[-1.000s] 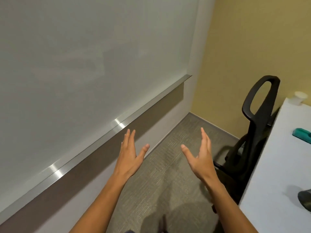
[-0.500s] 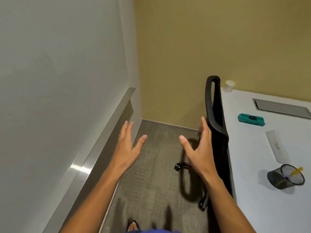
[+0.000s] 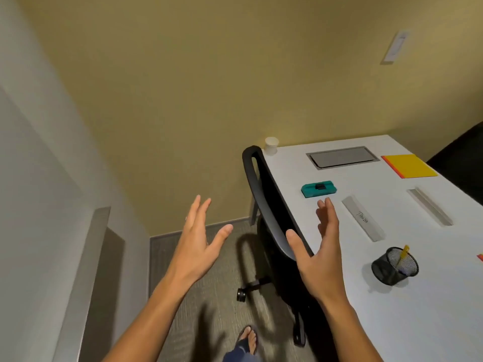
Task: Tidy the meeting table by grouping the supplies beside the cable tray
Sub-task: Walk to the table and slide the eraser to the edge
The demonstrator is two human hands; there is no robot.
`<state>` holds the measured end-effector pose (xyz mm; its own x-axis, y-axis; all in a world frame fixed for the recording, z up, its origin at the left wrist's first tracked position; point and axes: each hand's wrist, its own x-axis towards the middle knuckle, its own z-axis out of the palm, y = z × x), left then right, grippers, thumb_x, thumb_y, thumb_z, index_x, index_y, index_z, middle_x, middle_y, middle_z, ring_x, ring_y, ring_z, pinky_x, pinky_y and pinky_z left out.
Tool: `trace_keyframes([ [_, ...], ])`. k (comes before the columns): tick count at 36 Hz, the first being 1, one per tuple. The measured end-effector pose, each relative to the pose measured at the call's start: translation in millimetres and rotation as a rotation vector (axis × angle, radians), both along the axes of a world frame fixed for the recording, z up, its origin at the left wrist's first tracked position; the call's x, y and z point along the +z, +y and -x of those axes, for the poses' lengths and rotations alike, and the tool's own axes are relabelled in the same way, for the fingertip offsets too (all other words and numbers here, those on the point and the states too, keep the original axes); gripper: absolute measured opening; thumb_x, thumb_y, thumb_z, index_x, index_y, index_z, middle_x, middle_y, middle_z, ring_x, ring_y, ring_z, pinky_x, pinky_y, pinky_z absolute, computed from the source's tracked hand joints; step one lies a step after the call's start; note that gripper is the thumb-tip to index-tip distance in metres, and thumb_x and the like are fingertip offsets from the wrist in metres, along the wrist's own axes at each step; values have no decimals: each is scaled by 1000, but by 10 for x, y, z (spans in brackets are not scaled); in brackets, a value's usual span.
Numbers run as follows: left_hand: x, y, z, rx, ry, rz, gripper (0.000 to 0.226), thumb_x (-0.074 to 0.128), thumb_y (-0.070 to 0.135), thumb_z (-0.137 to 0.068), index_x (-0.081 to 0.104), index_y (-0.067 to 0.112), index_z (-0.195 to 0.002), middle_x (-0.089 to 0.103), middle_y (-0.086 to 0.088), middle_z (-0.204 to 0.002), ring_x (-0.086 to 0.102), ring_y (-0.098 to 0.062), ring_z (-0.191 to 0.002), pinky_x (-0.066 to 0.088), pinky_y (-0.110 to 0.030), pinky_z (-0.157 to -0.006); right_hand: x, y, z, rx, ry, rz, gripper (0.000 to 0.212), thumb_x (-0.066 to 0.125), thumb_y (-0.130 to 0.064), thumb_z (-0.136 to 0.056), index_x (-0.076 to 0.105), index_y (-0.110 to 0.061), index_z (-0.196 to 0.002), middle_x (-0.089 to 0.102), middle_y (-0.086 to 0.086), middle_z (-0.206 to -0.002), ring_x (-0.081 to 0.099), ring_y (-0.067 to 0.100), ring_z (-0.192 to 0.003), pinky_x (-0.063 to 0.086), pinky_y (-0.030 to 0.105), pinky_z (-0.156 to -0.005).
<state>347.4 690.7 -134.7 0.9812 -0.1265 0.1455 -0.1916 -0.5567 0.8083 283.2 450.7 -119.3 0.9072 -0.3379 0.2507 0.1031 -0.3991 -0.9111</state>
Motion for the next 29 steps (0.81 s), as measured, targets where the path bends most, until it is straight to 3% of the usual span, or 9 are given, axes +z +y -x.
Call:
trace_keyframes([
  [5, 51, -335, -716, -88, -3, -20, 84, 46, 71, -86, 17, 34, -156, 0, 20, -165, 6, 9, -144, 21, -29, -116, -68, -310, -574, -86, 71, -38, 90, 67, -61, -82, 10, -58, -152, 20, -46, -151, 25, -2, -147, 32, 38, -118],
  [7, 93, -452, -1002, -105, -5, -33, 85, 46, 71, -85, 19, 33, -156, 1, 18, -165, 5, 10, -143, 20, -25, -115, -100, -430, -791, -116, 103, -49, 88, 66, -59, -81, 10, -60, -149, 23, -38, -154, 27, 3, -147, 35, 38, -116],
  [9, 143, -555, -1257, -124, -14, -48, 84, 46, 70, -85, 20, 32, -156, 2, 17, -166, 4, 10, -143, 16, -19, -112, -117, -528, -969, -142, 125, -61, 88, 65, -59, -80, 10, -63, -148, 25, -27, -158, 28, 4, -146, 33, 28, -113],
  [12, 211, -705, -1606, -166, -24, -52, 81, 48, 65, -88, 21, 30, -156, 3, 15, -166, 4, 9, -144, 13, -24, -115, -118, -640, -1217, -182, 160, -72, 86, 64, -62, -79, 9, -67, -145, 27, -32, -150, 30, -3, -140, 27, 6, -100],
  [14, 246, -808, -1813, -201, -25, -50, 80, 49, 62, -88, 21, 31, -156, 3, 16, -165, 4, 9, -144, 14, -26, -116, -119, -688, -1376, -209, 177, -78, 83, 64, -60, -80, 7, -73, -140, 27, -30, -149, 29, -4, -138, 27, 3, -98],
  [19, 264, -1017, -2338, -299, -27, -59, 80, 49, 61, -88, 24, 26, -155, 5, 12, -166, 5, 2, -149, 13, -23, -115, -167, -728, -1685, -279, 231, -73, 83, 70, -46, -89, 7, -71, -137, 25, -16, -161, 29, 10, -147, 31, 23, -104],
  [22, 244, -1124, -2694, -361, -30, -58, 81, 49, 62, -88, 23, 26, -156, 6, 14, -165, 4, -1, -151, 11, -25, -116, -202, -713, -1825, -343, 248, -85, 83, 70, -43, -90, 9, -67, -139, 25, -17, -162, 30, 10, -148, 30, 25, -105],
  [25, 209, -1241, -3052, -458, -31, -32, 81, 49, 63, -87, 21, 30, -155, 8, 20, -160, 2, 7, -146, 12, -25, -116, -234, -684, -1963, -413, 252, -101, 84, 71, -38, -91, 10, -65, -142, 27, -19, -159, 31, 4, -143, 29, 23, -108],
  [29, 164, -1349, -3461, -590, -16, -30, 87, 48, 67, -84, 21, 25, -156, 8, 9, -166, 6, 3, -148, 13, -26, -118, -243, -571, -2151, -528, 271, -118, 85, 70, -41, -91, 11, -59, -149, 27, -26, -155, 31, 1, -142, 29, 26, -111],
])
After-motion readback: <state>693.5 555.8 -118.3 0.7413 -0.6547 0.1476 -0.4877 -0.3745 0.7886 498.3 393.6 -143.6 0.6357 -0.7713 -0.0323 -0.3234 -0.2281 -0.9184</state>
